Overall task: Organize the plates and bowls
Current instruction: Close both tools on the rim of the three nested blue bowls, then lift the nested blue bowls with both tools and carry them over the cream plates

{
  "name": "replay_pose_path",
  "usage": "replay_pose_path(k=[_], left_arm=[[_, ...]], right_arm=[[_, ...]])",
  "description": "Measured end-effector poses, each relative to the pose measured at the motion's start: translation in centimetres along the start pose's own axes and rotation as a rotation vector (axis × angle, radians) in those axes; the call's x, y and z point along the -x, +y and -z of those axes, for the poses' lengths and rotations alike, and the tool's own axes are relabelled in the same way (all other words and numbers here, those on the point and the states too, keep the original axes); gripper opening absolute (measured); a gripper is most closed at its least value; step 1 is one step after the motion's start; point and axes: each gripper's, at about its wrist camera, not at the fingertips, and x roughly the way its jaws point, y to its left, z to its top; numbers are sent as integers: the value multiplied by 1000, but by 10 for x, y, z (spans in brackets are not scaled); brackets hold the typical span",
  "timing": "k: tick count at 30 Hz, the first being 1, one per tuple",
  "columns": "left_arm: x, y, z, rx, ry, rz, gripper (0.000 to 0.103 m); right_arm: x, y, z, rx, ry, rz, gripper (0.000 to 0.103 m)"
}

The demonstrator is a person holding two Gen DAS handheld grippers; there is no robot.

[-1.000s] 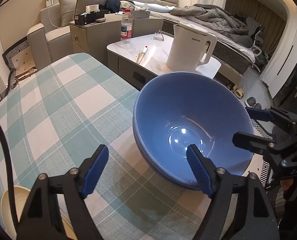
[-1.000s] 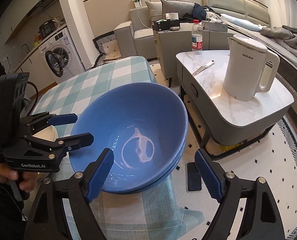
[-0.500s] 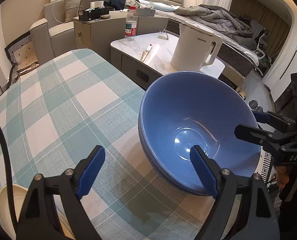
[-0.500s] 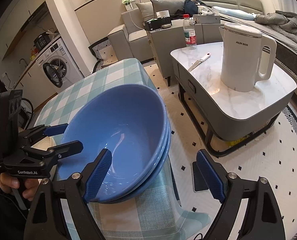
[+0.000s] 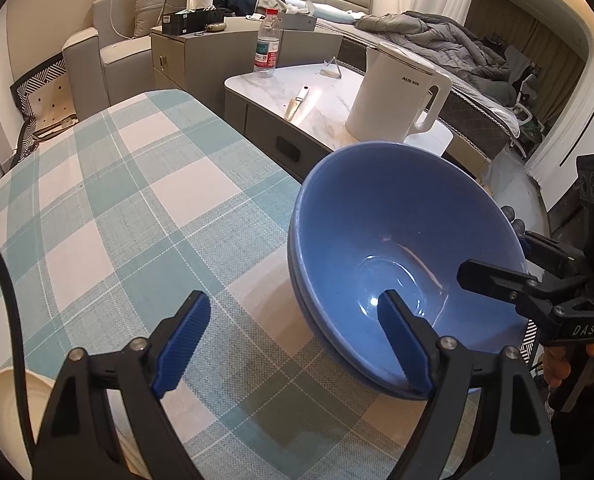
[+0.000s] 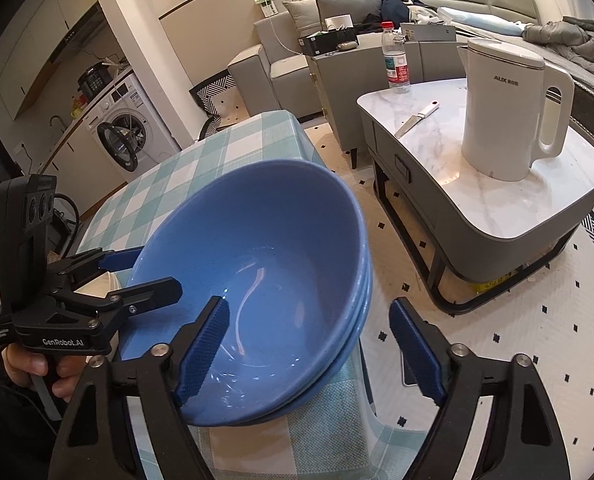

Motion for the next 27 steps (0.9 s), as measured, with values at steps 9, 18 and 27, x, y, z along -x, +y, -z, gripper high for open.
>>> replay_pose_path(k=[9,18,27], left_arm=[[2,-11,2,-43,3,57,59],[3,-24,3,-84,3,54,46],[4,-26,3,-82,10,49,46]], right_arm=[[5,3,2,14,-12,-14,69],[7,4,4,25,-20,11,62],[7,5,5,10,-13,18,62]])
